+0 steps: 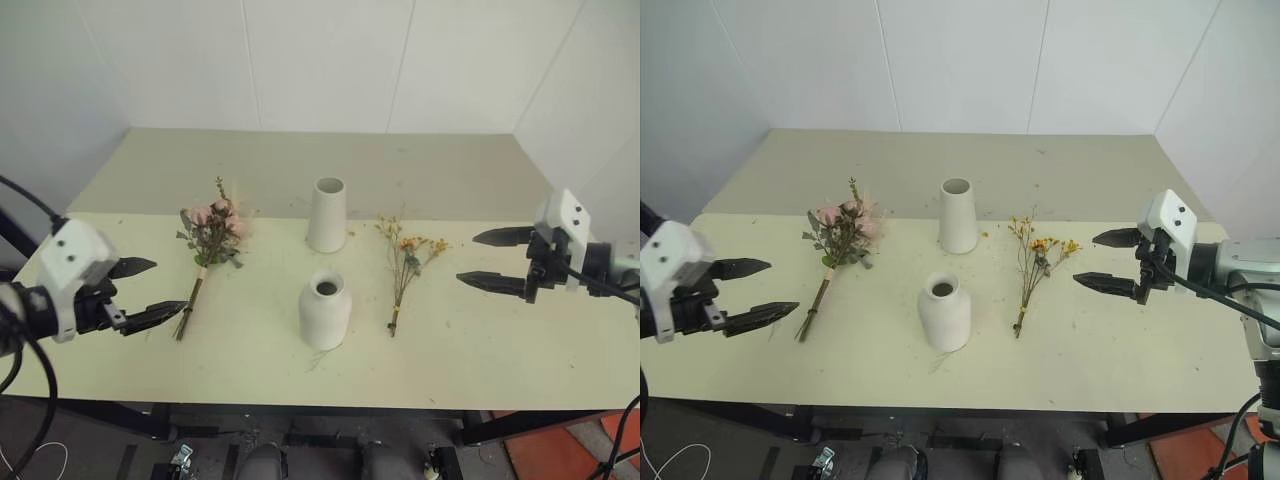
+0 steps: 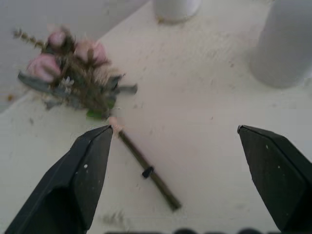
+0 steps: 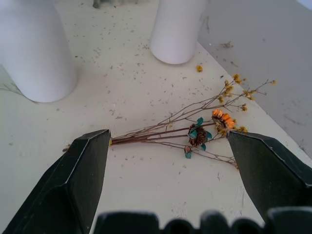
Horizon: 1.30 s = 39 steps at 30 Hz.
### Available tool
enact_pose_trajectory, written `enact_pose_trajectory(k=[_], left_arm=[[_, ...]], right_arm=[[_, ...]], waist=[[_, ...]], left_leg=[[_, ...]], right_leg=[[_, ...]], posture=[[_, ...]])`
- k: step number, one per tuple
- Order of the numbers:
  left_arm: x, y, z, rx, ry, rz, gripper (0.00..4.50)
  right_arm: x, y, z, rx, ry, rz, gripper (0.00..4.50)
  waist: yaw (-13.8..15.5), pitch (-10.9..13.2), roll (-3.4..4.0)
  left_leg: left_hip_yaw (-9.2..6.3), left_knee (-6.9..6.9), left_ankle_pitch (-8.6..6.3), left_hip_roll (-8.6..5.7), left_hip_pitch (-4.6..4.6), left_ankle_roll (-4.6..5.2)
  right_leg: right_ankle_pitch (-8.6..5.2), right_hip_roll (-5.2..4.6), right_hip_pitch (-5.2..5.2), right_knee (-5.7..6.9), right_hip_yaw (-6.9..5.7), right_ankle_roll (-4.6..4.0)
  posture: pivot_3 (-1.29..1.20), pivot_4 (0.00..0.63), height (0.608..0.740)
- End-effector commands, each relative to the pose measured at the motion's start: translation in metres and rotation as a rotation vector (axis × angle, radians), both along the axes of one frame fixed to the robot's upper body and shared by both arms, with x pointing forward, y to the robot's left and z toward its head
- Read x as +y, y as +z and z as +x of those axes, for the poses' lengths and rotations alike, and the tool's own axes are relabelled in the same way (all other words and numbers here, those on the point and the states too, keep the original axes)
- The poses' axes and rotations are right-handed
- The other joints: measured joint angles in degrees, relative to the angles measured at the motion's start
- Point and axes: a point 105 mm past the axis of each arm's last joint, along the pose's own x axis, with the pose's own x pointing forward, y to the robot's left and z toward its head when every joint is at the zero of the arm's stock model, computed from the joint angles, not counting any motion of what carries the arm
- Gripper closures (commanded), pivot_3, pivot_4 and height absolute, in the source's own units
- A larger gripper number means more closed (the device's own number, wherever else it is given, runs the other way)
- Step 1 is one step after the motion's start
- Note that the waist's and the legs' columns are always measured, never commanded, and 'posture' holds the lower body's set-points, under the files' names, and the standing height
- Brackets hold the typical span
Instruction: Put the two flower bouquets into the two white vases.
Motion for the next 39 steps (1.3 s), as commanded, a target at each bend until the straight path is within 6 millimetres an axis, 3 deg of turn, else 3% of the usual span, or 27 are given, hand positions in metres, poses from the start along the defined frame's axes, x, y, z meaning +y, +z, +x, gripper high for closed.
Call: enact_pose_trajectory(k=[1,8,23,36,39], left_arm=[[0.007,-0.007,0.01,0.097,0.137,0.015,0.02],[0.006,-0.016,0.042,0.251,0.343,-0.035,0.02],[-0.007,-0.064,0.095,0.388,0.456,-0.002,0.02],[0.0,-0.061,0.109,0.33,0.506,-0.017,4.29],[0.006,-0.057,0.112,0.311,0.543,-0.049,4.47]], right_arm=[[0.005,0.016,-0.002,-0.064,0.028,-0.004,0.0],[0.013,0.021,-0.004,-0.091,0.076,0.012,0.0],[0.02,0.023,-0.012,-0.113,0.123,0.029,0.0],[0.028,0.021,-0.015,-0.116,0.143,0.042,0.0],[0.031,0.021,-0.015,-0.116,0.15,0.046,0.0]], waist=[[-0.1,0.0,-0.01],[-0.1,0.1,-0.08],[-0.1,0.1,-0.11],[-0.1,0.1,-0.11],[-0.1,0.1,-0.11]], left_leg=[[0.0,0.0,0.0,0.0,0.02,0.0],[0.01,-0.01,0.0,-0.01,-0.09,0.0],[0.0,0.0,0.0,-0.05,-0.15,0.0],[-0.01,0.03,0.0,-0.09,-0.16,0.0],[-0.01,0.05,0.0,-0.1,-0.16,0.0]], right_leg=[[0.0,0.01,0.02,0.0,0.0,0.0],[0.02,0.05,-0.07,0.01,0.02,0.01],[0.02,0.02,-0.11,0.02,0.04,0.02],[0.03,-0.01,-0.11,0.04,0.04,0.03],[0.03,-0.02,-0.11,0.06,0.03,0.04]], posture=[[0.0,0.15,0.74],[0.0,0.15,0.74],[0.0,0.15,0.74],[0.0,0.15,0.74],[0.0,0.15,0.74]])
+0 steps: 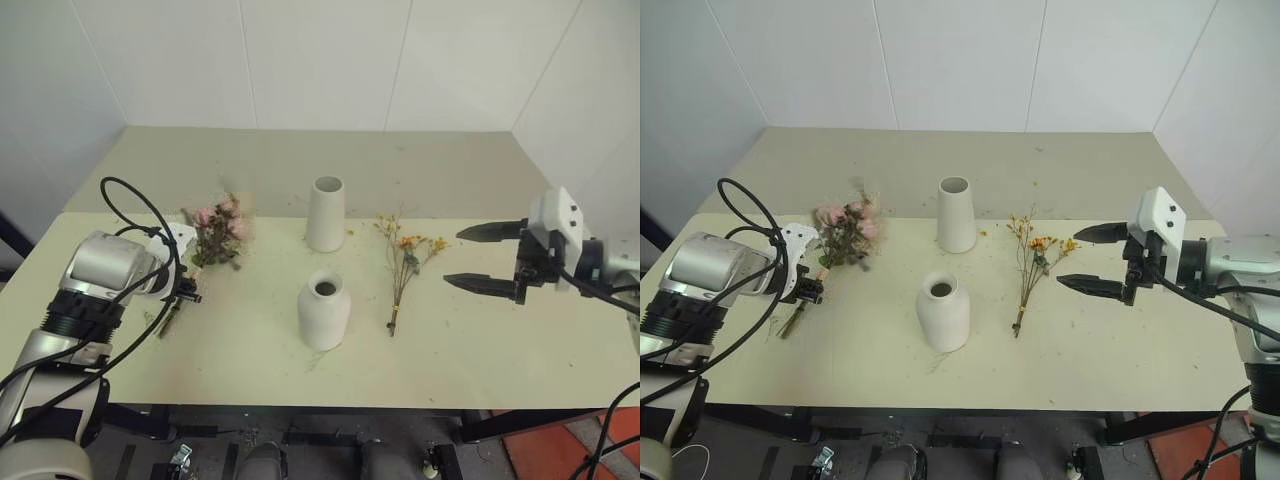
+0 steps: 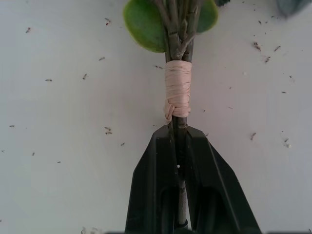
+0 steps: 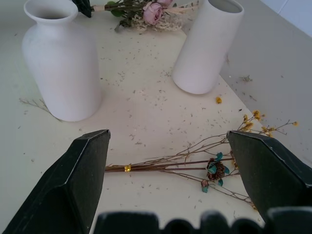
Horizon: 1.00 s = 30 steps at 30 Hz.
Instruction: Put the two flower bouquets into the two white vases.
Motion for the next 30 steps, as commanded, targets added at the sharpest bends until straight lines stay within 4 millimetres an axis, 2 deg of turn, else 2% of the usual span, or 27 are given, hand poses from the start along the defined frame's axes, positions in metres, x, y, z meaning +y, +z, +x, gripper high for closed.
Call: enact_pose_trajectory(k=[1,2,5,7,10,15,20,26,30], left_arm=[[0.01,0.023,0.009,-0.095,0.052,0.005,4.47],[0.012,0.023,0.01,-0.102,0.064,0.006,4.47],[0.017,0.039,0.023,-0.268,0.1,0.001,4.47],[0.015,0.053,0.031,-0.38,0.09,-0.02,4.47],[-0.001,0.086,0.042,-0.586,0.037,-0.105,4.47],[-0.039,0.133,0.055,-0.838,-0.086,-0.284,4.47],[-0.09,0.178,0.066,-1.077,-0.253,-0.426,4.47],[-0.128,0.203,0.079,-1.175,-0.354,-0.567,4.47],[-0.145,0.212,0.089,-1.192,-0.36,-0.693,4.47]], right_arm=[[0.005,0.013,-0.003,-0.058,0.023,0.013,0.0],[0.005,0.014,-0.003,-0.058,0.023,0.014,0.0],[0.006,0.014,-0.003,-0.058,0.024,0.016,0.0],[0.006,0.014,-0.003,-0.059,0.024,0.017,0.0],[0.008,0.015,-0.003,-0.06,0.024,0.021,0.0],[0.011,0.013,-0.002,-0.059,0.017,0.031,0.0],[0.016,0.014,-0.003,-0.068,0.008,0.052,0.0],[0.02,0.012,-0.007,-0.072,-0.006,0.068,0.0],[0.022,0.011,-0.012,-0.075,-0.017,0.078,0.0]], waist=[[0.0,0.0,0.0],[0.0,0.0,0.0],[0.0,0.0,-0.01],[0.1,0.0,-0.02],[0.1,0.0,-0.02],[0.4,0.0,-0.03],[0.7,0.0,-0.04],[0.5,0.0,-0.05],[0.3,0.0,-0.07]], left_leg=[[-0.01,0.01,0.0,0.0,-0.01,0.0],[-0.01,0.01,0.0,0.0,-0.01,0.0],[-0.02,0.02,0.0,-0.04,-0.03,0.0],[-0.03,0.06,0.0,-0.04,-0.06,0.0],[-0.03,0.07,0.0,-0.07,-0.08,0.0],[-0.04,0.16,0.0,-0.15,-0.17,0.0],[-0.06,0.22,0.0,-0.25,-0.24,0.0],[-0.05,0.22,0.0,-0.33,-0.24,0.01],[-0.06,0.24,0.0,-0.37,-0.25,0.02]], right_leg=[[0.0,0.0,0.0,0.0,0.0,0.0],[0.0,0.0,0.0,-0.01,0.0,0.0],[0.0,-0.05,0.0,-0.01,-0.01,0.02],[0.02,-0.06,0.0,-0.01,-0.02,0.03],[0.03,-0.11,0.0,-0.03,-0.02,0.06],[0.08,-0.17,0.0,-0.04,-0.03,0.14],[0.14,-0.23,0.0,-0.1,-0.02,0.24],[0.15,-0.24,0.0,-0.14,0.05,0.27],[0.17,-0.26,0.0,-0.14,0.05,0.31]], posture=[[0.0,0.15,0.74],[0.0,0.15,0.74],[0.0,0.15,0.74],[0.0,0.15,0.74],[0.0,0.15,0.74],[0.0,0.15,0.74],[0.0,0.15,0.74],[0.0,0.15,0.74],[0.0,0.15,0.74]])
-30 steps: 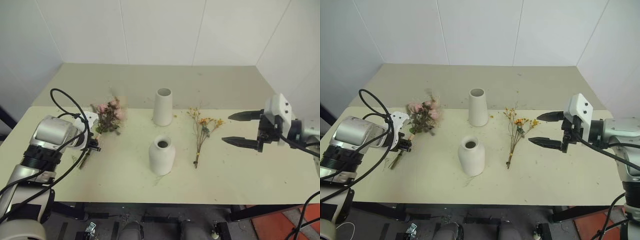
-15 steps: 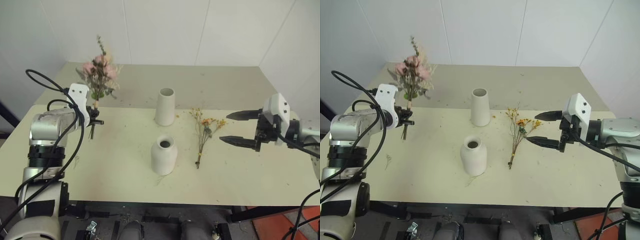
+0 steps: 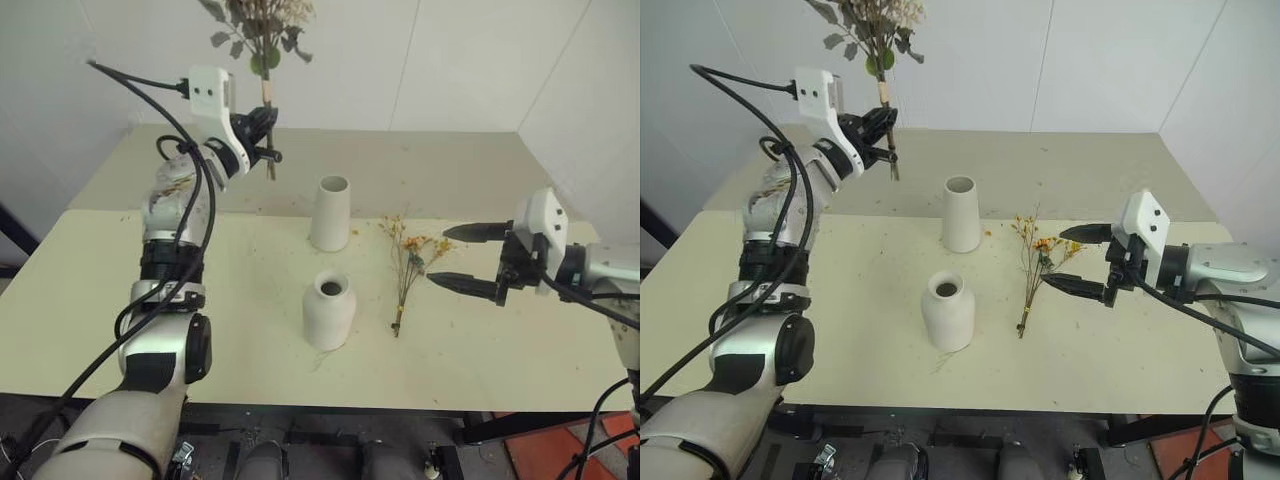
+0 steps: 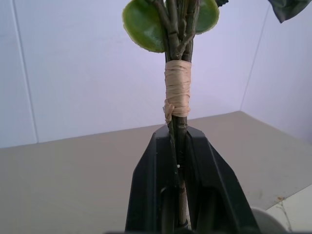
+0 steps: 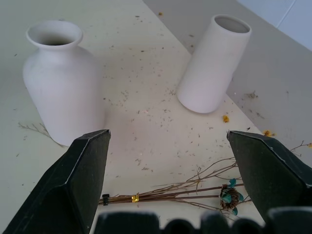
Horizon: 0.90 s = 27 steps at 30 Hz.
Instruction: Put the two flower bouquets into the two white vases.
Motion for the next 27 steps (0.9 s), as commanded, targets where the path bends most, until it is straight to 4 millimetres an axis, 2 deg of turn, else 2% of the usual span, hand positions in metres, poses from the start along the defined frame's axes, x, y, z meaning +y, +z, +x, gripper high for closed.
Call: enact_pose_trajectory(k=[1,9,15,20,27], left_arm=[[-0.009,0.029,0.0,-0.098,-0.057,-0.104,4.47],[-0.037,0.037,0.001,-0.149,-0.172,-0.199,4.47],[-0.051,0.023,0.002,-0.139,-0.202,-0.128,4.47],[-0.059,0.008,0.003,-0.124,-0.21,-0.097,4.47],[-0.068,-0.001,0.003,-0.118,-0.213,-0.076,4.47]], right_arm=[[0.003,0.015,-0.009,-0.057,0.004,0.027,0.0],[0.008,0.011,-0.02,-0.06,-0.026,0.054,0.0],[0.013,0.011,-0.023,-0.07,-0.047,0.079,0.0],[0.016,0.013,-0.018,-0.087,-0.068,0.105,0.0],[0.019,0.014,-0.015,-0.09,-0.076,0.122,0.0]], waist=[[-0.2,0.0,-0.01],[-0.3,0.0,-0.04],[-0.3,0.0,-0.05],[-0.3,0.0,-0.05],[-0.3,0.0,-0.05]], left_leg=[[0.0,-0.01,0.0,-0.01,0.0,0.01],[-0.01,-0.01,-0.01,-0.06,-0.03,0.02],[-0.02,-0.01,-0.01,-0.08,-0.03,0.01],[-0.02,-0.01,-0.01,-0.08,-0.03,0.02],[-0.02,-0.01,-0.01,-0.08,-0.03,0.02]], right_leg=[[0.0,-0.01,0.0,-0.01,0.0,0.01],[0.0,-0.04,0.0,-0.05,0.01,0.07],[0.0,-0.04,0.0,-0.04,0.01,0.08],[0.0,-0.04,0.0,-0.04,0.01,0.08],[0.0,-0.04,0.0,-0.04,0.01,0.08]], posture=[[0.0,0.15,0.74],[0.0,0.15,0.74],[0.0,0.15,0.74],[0.0,0.15,0.74],[0.0,0.15,0.74]])
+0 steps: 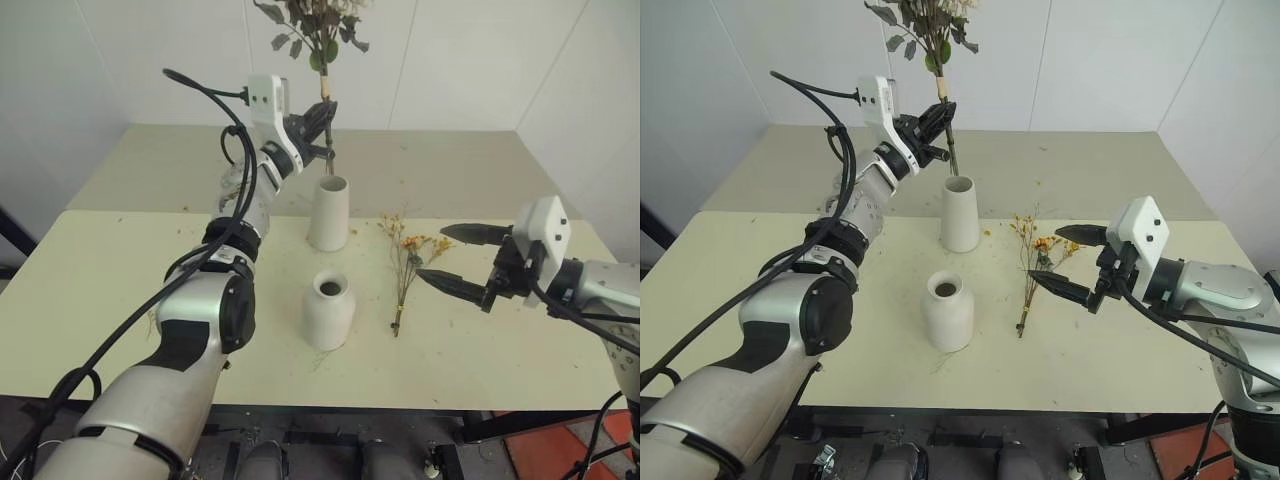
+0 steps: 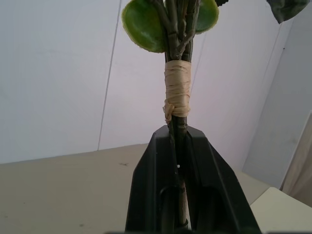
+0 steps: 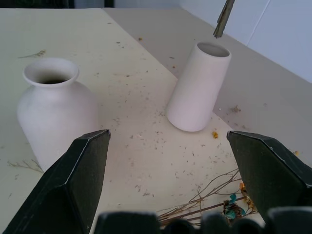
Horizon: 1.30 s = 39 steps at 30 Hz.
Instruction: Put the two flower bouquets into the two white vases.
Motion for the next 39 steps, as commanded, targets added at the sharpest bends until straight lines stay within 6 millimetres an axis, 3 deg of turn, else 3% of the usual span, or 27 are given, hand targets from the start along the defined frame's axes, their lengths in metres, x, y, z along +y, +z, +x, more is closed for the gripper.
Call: enact_pose_trajectory(k=[1,21,24,29,34,37,39], left_arm=[[-0.005,0.006,-0.004,-0.054,-0.001,0.025,4.47],[-0.013,-0.036,-0.004,-0.047,0.016,0.155,4.47],[-0.014,-0.044,-0.004,-0.022,-0.004,0.197,3.54],[-0.005,-0.041,-0.003,-0.023,0.007,0.21,1.9],[0.017,-0.037,-0.005,-0.038,0.002,0.243,0.21],[0.039,-0.034,-0.015,-0.059,-0.018,0.281,0.02],[0.059,-0.033,-0.035,-0.078,-0.061,0.331,0.02]], right_arm=[[0.003,0.008,-0.002,-0.036,0.003,0.002,0.0],[-0.004,0.009,-0.005,-0.022,-0.042,0.036,0.0],[-0.005,0.008,-0.005,-0.022,-0.045,0.035,0.0],[-0.006,0.007,-0.002,-0.018,-0.047,0.032,0.0],[-0.006,0.005,0.003,-0.005,-0.037,0.019,0.0],[-0.006,0.002,0.007,0.02,-0.044,0.0,0.0],[-0.007,-0.004,0.012,0.059,-0.07,-0.015,0.0]], waist=[[0.0,0.0,0.0],[0.0,0.0,0.0],[0.0,0.0,0.0],[0.0,0.0,0.0],[-0.3,0.0,0.0],[-0.6,0.0,0.01],[-1.0,0.0,0.04]], left_leg=[[0.0,0.0,0.0,0.0,0.0,0.0],[0.0,0.0,0.0,0.0,0.01,0.0],[-0.01,0.01,0.0,0.0,0.02,0.0],[-0.01,0.0,0.0,0.0,0.01,0.01],[-0.01,0.0,0.0,0.0,0.04,0.0],[-0.01,-0.03,0.0,0.01,0.06,0.0],[-0.01,-0.04,0.0,0.04,0.06,0.0]], right_leg=[[0.0,0.0,0.0,0.0,0.0,0.0],[0.0,0.0,0.0,0.02,0.01,0.0],[0.0,0.0,0.0,0.03,0.01,0.0],[0.0,0.0,0.01,0.02,0.01,0.0],[0.0,0.01,0.01,0.05,0.03,0.0],[0.0,0.02,0.0,0.06,0.05,0.0],[0.0,0.04,0.0,0.08,0.06,0.0]], posture=[[0.0,0.15,0.74],[0.0,0.15,0.74],[0.0,0.15,0.74],[0.0,0.15,0.74],[0.0,0.15,0.74],[0.0,0.15,0.74],[0.0,0.15,0.74]])
